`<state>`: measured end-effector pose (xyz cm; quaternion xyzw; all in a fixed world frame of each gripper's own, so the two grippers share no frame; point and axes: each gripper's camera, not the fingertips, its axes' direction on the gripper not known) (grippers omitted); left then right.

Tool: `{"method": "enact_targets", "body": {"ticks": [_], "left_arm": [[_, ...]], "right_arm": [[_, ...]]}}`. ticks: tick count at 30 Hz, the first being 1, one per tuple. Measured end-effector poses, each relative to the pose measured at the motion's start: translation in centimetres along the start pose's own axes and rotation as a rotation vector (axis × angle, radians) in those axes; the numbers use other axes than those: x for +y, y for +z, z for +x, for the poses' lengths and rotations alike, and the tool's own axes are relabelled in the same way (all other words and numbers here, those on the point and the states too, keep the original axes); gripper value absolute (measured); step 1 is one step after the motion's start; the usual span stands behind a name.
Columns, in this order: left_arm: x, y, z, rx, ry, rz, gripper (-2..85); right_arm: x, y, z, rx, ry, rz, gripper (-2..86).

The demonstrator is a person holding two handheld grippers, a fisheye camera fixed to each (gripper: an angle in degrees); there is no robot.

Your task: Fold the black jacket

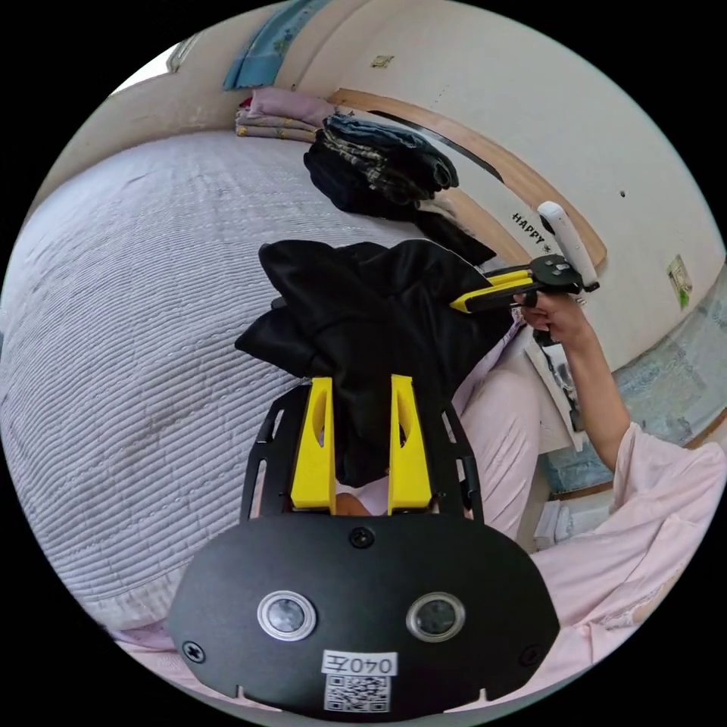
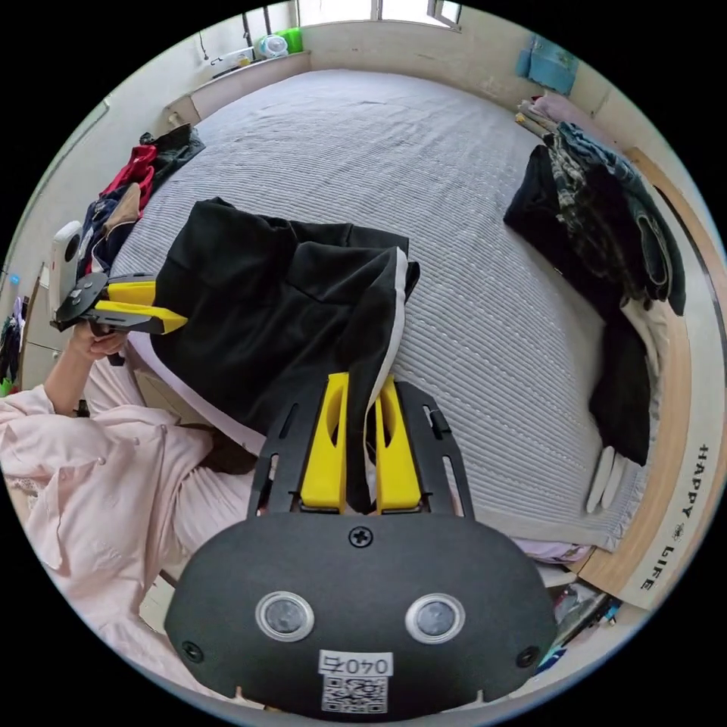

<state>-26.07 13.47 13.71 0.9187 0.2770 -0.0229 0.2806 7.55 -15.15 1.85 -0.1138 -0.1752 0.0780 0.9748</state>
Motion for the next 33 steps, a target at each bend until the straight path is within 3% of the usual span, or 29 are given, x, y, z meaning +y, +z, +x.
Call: {"method": "enact_targets", "body": {"ticks": [7, 14, 19, 22, 24, 26, 28, 30, 33], "left_arm": [[-6.6, 11.5, 11.0, 0.098, 0.083, -0.022, 6.2], [-17.5, 21.9, 23.2, 0.118, 0.188, 0.118, 6.0], [-28.8, 26.8, 28.4, 0.107, 0.299, 0.155, 6.0], [-34.9, 32.2, 29.7, 0.123, 0.246, 0.121, 6.1], [-38.6, 38.1, 29.8, 0.056, 0.190, -0.022, 4.9], [-39.1, 39.5, 29.7, -0.047, 0.170, -0.006, 2.4], [-37.5, 38.5, 30.0, -0.046, 0.223, 0.068, 0.8], [-33.3, 35.8, 30.6, 0.003, 0.341, 0.140, -0.3], [-26.1, 31.6, 30.1, 0.032, 0.464, 0.210, -0.9]], "right_arm": [[2.8, 1.2, 6.8, 0.176, 0.108, -0.050, 4.9], [0.9, -0.3, 14.2, 0.494, 0.221, -0.067, 4.8], [2.3, -0.7, 23.0, 0.518, 0.430, 0.021, 5.1], [2.7, 1.8, 29.8, 0.475, 0.584, 0.055, 6.6], [2.9, 4.7, 33.3, 0.473, 0.710, 0.057, 10.0], [3.6, 8.0, 34.4, 0.533, 0.849, 0.076, 11.8], [3.9, 9.6, 32.4, 0.579, 0.849, 0.159, 8.6], [3.9, 11.8, 29.1, 0.605, 0.783, 0.206, 0.5], [3.1, 16.5, 22.6, 0.493, 0.586, 0.286, -0.6]]}}
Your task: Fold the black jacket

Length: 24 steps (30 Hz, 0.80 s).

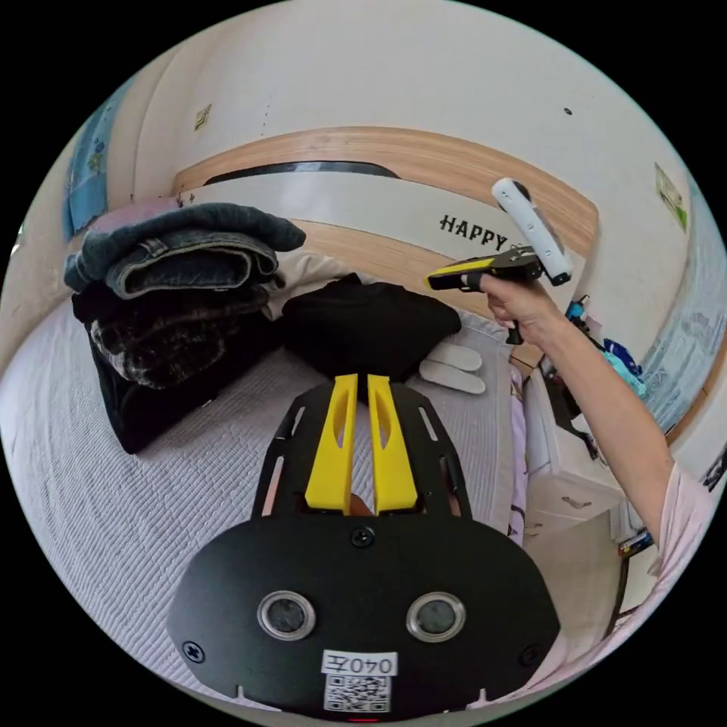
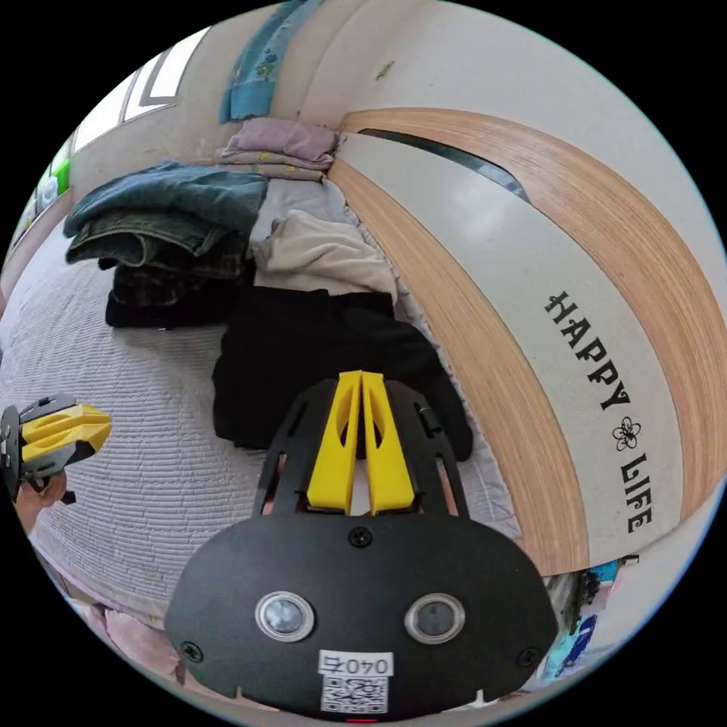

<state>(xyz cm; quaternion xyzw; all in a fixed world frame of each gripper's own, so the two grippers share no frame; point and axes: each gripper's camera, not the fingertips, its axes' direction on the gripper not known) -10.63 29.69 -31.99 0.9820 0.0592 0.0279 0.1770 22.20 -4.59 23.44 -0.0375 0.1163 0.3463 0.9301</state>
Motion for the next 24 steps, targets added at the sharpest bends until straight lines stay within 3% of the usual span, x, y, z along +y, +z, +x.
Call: {"method": "enact_targets", "body": {"ticks": [4, 7, 10, 12, 17, 21, 24], "left_arm": [[7.7, -6.3, 2.0, -0.070, 0.034, 0.002, -0.9], [13.5, -11.0, 3.0, -0.135, 0.023, -0.064, -0.9], [18.6, -16.3, 4.5, -0.269, 0.031, -0.116, -0.9], [21.9, -20.8, 5.2, -0.374, -0.005, -0.148, -0.9], [27.0, -29.0, 4.2, -0.473, -0.225, -0.146, -0.8], [29.9, -33.8, 3.6, -0.494, -0.419, -0.091, -0.8], [30.6, -36.9, 3.9, -0.513, -0.454, -0.047, -0.8]], "right_arm": [[3.9, 2.9, -6.8, -0.211, -0.055, 0.057, -0.9], [5.2, 8.9, -9.1, -0.181, -0.076, -0.012, -1.0], [4.6, 10.8, -6.7, -0.269, 0.063, -0.082, -1.0], [4.5, 9.3, -6.0, -0.256, 0.105, -0.080, -1.0], [13.3, -4.1, -13.2, -0.503, -0.035, 0.329, -1.0], [21.0, -8.2, -21.3, -0.632, -0.137, 0.388, -1.0], [24.6, -10.0, -27.8, -0.716, -0.292, 0.349, -1.0]]}}
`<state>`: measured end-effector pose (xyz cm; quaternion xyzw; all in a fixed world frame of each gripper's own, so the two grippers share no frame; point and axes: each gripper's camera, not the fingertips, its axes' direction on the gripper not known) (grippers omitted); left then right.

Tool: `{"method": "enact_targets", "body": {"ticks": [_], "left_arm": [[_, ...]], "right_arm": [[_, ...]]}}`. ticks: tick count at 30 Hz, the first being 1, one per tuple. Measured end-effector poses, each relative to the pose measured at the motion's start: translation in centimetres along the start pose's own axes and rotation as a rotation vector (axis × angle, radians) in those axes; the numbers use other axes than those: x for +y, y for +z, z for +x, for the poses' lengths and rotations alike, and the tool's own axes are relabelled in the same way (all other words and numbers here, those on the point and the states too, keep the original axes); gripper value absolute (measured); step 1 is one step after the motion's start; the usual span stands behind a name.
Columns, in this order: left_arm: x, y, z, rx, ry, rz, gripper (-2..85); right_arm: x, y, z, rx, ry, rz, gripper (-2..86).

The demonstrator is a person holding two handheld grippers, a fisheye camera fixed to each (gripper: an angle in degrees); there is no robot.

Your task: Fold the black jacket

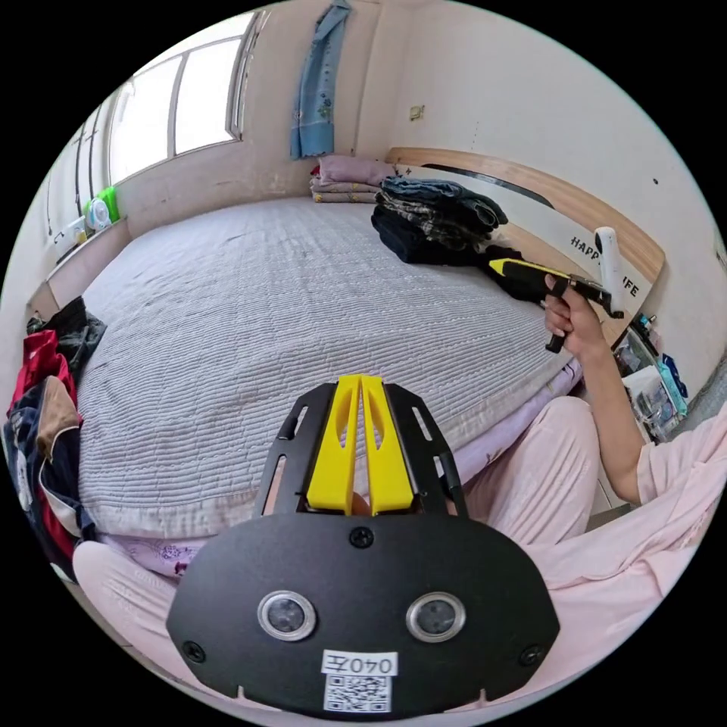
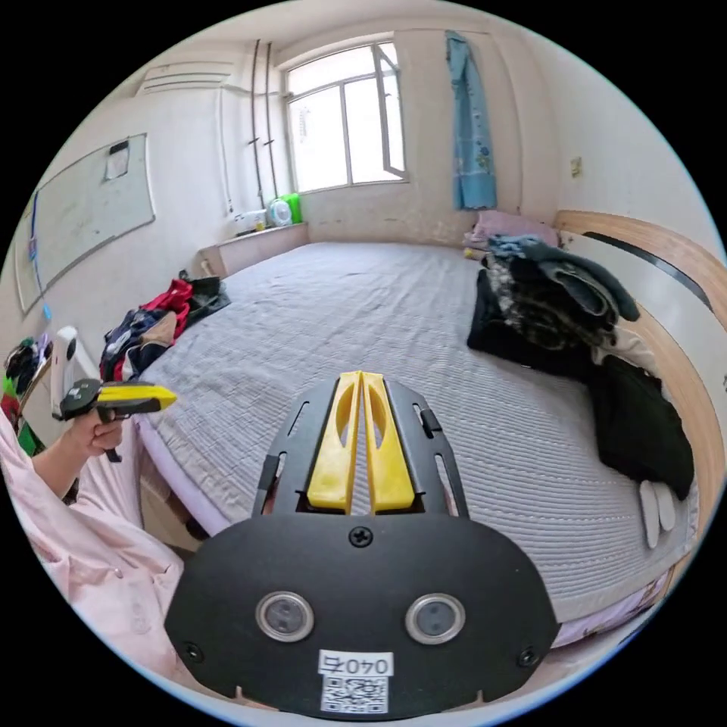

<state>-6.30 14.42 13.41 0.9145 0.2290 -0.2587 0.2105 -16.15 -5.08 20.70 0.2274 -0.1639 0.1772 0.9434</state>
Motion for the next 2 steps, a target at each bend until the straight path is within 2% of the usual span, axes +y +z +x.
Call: {"method": "enact_targets", "body": {"ticks": [2], "left_arm": [[0.2, -1.7, -0.9, -0.029, -0.011, 0.023, -0.8]], "right_arm": [[0.3, 0.7, -5.2, -0.033, -0.131, -0.038, -1.0]]}}
